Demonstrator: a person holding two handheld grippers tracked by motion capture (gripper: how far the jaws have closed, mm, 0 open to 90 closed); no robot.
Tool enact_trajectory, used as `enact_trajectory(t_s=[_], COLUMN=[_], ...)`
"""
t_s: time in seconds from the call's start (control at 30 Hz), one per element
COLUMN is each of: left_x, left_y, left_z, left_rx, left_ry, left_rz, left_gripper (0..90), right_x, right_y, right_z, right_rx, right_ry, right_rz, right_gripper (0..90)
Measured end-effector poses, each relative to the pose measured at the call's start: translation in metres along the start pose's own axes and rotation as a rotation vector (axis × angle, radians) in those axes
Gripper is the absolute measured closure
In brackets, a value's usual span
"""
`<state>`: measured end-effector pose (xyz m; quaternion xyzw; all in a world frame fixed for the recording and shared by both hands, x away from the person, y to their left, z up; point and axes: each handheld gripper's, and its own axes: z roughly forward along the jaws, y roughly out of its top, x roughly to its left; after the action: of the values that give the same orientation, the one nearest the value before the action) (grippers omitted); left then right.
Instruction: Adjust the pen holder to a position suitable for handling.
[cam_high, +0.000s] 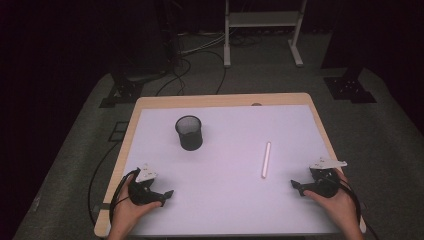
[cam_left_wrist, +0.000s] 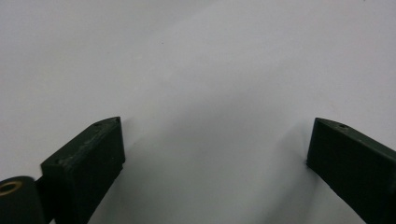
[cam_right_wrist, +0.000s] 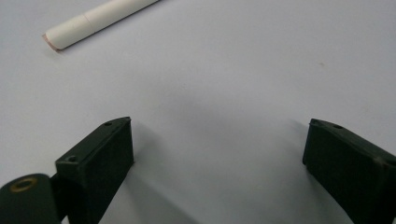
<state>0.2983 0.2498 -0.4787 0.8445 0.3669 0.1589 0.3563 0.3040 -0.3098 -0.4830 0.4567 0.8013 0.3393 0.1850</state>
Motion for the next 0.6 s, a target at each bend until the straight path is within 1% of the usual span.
enact_trajectory(t_s=[0.1,0.23,0.3,0.5,0.53,0.6], left_x=[0.002,0.004,0.004,0.008,0.009,0.011], left_y=[0.001,0.007,0.009,0.016,0.017,0.018], left_z=[-0.001,-0.001,-0.001,-0.001,-0.002,-0.002], left_rx=[-0.003,0.016,0.014,0.034,0.035,0.033], left_ry=[-0.010,-0.007,-0.008,-0.011,-0.009,-0.010], left_rz=[-0.028,-0.027,-0.032,-0.036,-0.040,-0.061], left_gripper=[5.0,5.6,5.7,5.7,5.7,5.8], right_x=[0.000,0.000,0.000,0.000,0.000,0.000], right_y=[0.000,0.000,0.000,0.000,0.000,0.000], right_z=[0.000,0.000,0.000,0.000,0.000,0.000], right_rx=[-0.001,0.002,0.000,-0.001,-0.001,0.000], right_ry=[0.000,0.000,-0.001,-0.003,-0.003,-0.002], right_rz=[0.000,0.001,-0.001,-0.003,-0.003,-0.003], right_gripper=[7.5,7.5,7.5,7.5,7.5,7.5])
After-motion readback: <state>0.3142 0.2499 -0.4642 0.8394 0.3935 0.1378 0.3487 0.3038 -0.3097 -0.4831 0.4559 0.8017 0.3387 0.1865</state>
